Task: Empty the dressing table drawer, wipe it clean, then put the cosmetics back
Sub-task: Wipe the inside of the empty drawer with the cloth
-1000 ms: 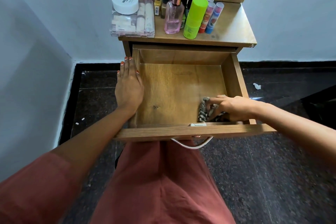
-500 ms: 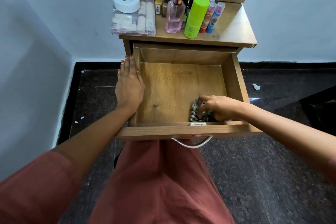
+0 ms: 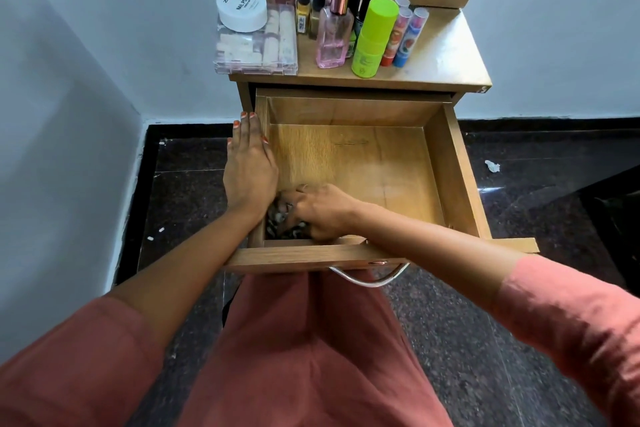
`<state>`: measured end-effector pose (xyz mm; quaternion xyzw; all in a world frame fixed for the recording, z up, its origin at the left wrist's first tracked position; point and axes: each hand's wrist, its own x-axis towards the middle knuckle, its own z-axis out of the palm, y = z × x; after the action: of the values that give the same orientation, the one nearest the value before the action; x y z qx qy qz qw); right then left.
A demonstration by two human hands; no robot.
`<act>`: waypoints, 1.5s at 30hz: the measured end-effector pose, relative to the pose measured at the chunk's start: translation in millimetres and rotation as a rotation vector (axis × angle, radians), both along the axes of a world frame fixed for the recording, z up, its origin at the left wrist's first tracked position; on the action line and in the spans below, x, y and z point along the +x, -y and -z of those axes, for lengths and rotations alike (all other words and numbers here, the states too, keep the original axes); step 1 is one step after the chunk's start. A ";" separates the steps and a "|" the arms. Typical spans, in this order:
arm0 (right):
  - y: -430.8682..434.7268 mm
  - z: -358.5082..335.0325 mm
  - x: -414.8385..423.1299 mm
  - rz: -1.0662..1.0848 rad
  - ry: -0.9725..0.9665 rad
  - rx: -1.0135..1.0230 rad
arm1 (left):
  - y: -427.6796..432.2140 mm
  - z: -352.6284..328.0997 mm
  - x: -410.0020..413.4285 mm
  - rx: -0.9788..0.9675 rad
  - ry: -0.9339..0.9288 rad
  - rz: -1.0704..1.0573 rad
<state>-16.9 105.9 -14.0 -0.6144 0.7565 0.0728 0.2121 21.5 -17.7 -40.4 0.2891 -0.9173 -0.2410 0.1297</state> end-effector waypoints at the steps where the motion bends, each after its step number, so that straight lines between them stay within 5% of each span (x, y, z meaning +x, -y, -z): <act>1: 4.1 -1.3 0.0 -0.027 -0.007 0.006 | 0.3 0.1 0.2 0.002 -0.003 -0.001; 11: 9.0 9.4 -25.1 -0.050 -0.014 -0.010 | -0.4 -1.5 0.6 0.013 -0.010 0.001; 27: 46.4 34.6 -65.5 0.387 -0.159 -0.265 | -0.1 1.2 0.4 0.000 -0.010 -0.003; 45: -88.3 23.2 -127.9 0.771 -0.132 -0.141 | -0.5 0.5 1.7 0.016 0.001 0.003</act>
<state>-144.7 194.2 -37.2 -0.2923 0.9468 -0.0250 0.1322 23.1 -17.3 -40.9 0.2888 -0.9159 -0.2482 0.1266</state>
